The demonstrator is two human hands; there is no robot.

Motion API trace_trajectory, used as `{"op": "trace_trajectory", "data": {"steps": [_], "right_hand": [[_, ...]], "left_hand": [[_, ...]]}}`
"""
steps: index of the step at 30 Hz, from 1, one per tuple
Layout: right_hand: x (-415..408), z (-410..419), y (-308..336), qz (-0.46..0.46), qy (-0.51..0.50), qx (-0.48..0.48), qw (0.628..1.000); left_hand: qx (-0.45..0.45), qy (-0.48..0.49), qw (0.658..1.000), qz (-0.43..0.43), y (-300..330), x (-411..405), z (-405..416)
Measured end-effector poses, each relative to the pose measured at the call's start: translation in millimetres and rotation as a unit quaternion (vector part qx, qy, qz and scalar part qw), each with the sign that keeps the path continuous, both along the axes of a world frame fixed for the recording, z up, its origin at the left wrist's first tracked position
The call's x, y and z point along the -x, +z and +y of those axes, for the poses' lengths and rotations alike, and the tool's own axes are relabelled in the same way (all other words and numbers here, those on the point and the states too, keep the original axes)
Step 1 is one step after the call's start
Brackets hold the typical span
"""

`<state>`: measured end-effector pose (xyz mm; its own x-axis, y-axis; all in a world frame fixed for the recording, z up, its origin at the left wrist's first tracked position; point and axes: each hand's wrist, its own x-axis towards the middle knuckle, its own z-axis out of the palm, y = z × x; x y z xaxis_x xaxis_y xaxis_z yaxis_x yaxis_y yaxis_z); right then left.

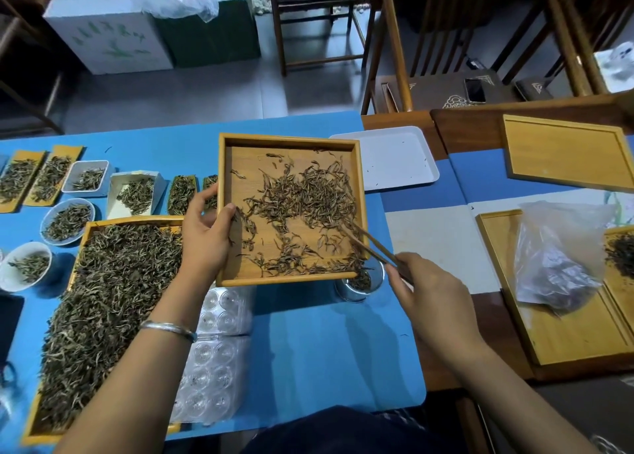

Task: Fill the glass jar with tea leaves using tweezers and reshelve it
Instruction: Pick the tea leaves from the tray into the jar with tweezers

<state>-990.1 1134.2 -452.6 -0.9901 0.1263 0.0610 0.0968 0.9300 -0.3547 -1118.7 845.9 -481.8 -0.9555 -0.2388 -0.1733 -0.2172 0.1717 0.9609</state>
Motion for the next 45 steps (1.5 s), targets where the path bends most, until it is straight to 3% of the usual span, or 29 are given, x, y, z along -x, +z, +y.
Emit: {"op": "trace_trajectory", "data": {"steps": [11, 38, 45], "right_hand": [[30.8, -19.3, -7.8, -0.065, -0.029, -0.064, 0.995], [-40.8, 9.9, -6.8, -0.137, -0.039, 0.061, 0.988], [-15.4, -2.7, 3.7, -0.079, 0.054, 0.070, 0.993]], "left_hand": [[0.006, 0.000, 1.000, -0.003, 1.1, 1.7, 1.2], [0.003, -0.002, 1.000, 0.003, -7.5, 4.2, -1.0], [-0.001, -0.006, 1.000, 0.012, -6.2, 4.2, -0.7]]}}
